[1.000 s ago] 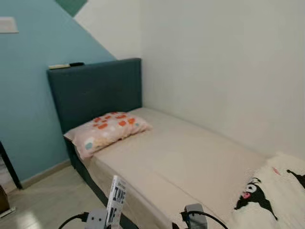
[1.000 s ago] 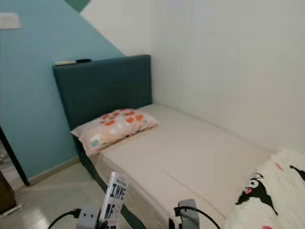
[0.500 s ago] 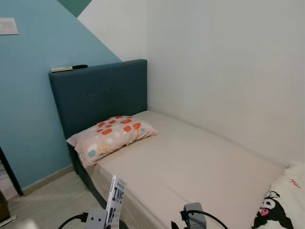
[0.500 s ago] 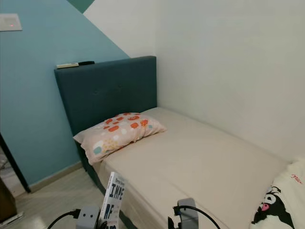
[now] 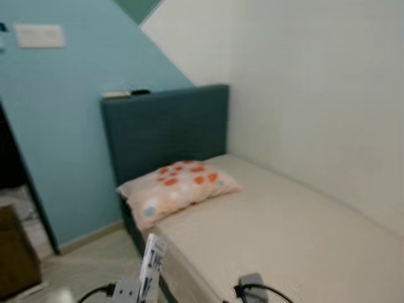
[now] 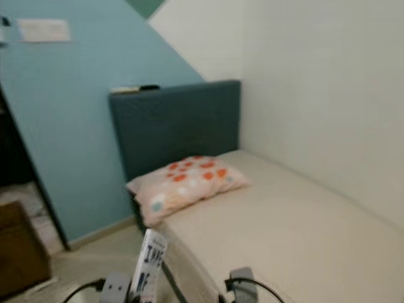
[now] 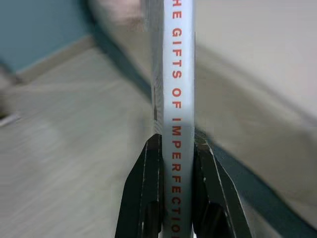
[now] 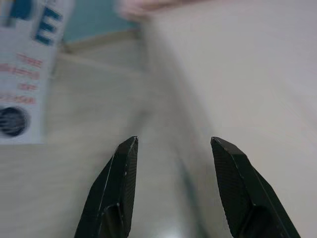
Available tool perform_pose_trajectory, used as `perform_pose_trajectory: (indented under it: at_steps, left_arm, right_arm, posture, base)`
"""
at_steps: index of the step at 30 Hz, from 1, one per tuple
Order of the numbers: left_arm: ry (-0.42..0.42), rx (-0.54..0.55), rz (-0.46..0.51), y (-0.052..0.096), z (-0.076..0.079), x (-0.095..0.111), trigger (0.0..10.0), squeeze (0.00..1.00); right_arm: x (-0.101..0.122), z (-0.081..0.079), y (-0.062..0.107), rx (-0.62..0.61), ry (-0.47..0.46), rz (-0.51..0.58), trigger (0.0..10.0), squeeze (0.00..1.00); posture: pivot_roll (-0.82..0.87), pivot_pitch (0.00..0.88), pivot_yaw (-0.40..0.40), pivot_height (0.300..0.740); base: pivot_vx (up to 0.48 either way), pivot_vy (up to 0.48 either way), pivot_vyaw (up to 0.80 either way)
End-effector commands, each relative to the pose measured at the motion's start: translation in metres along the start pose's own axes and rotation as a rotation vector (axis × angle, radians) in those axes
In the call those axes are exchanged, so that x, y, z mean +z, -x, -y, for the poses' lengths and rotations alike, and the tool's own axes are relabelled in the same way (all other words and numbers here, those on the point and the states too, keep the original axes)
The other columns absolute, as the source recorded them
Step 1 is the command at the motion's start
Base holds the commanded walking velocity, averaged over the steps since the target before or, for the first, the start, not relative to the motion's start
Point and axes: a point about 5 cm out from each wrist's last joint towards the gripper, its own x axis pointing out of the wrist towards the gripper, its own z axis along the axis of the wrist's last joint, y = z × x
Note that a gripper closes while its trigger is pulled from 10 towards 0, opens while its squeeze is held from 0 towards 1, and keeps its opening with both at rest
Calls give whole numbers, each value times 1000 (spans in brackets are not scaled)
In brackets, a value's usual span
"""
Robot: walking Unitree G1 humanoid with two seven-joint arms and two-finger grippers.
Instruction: Clean up the room
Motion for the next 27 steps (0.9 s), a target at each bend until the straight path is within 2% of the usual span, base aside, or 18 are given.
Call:
perform_pose_trajectory:
  at_steps: [1, 5, 27]
  left_arm:
    - [3, -7, 21, -1, 3, 4, 10000, 0]
    - [3, -7, 21, -1, 2, 4, 10000, 0]
    - [-2, -20, 21, -1, 3, 3, 10000, 0]
  right_arm:
    - [-3, 10, 4, -27, 7, -10, 10000, 0]
    - [-4, 10, 4, -24, 7, -12, 10000, 0]
    - [-4, 11, 5, -40, -20, 0, 10000, 0]
  posture:
    - [29, 76, -11, 740]
    - [30, 74, -12, 740]
    - [25, 60, -7, 740]
  base:
    - [304, 0, 800]
    - [302, 0, 800]
    - [293, 0, 0]
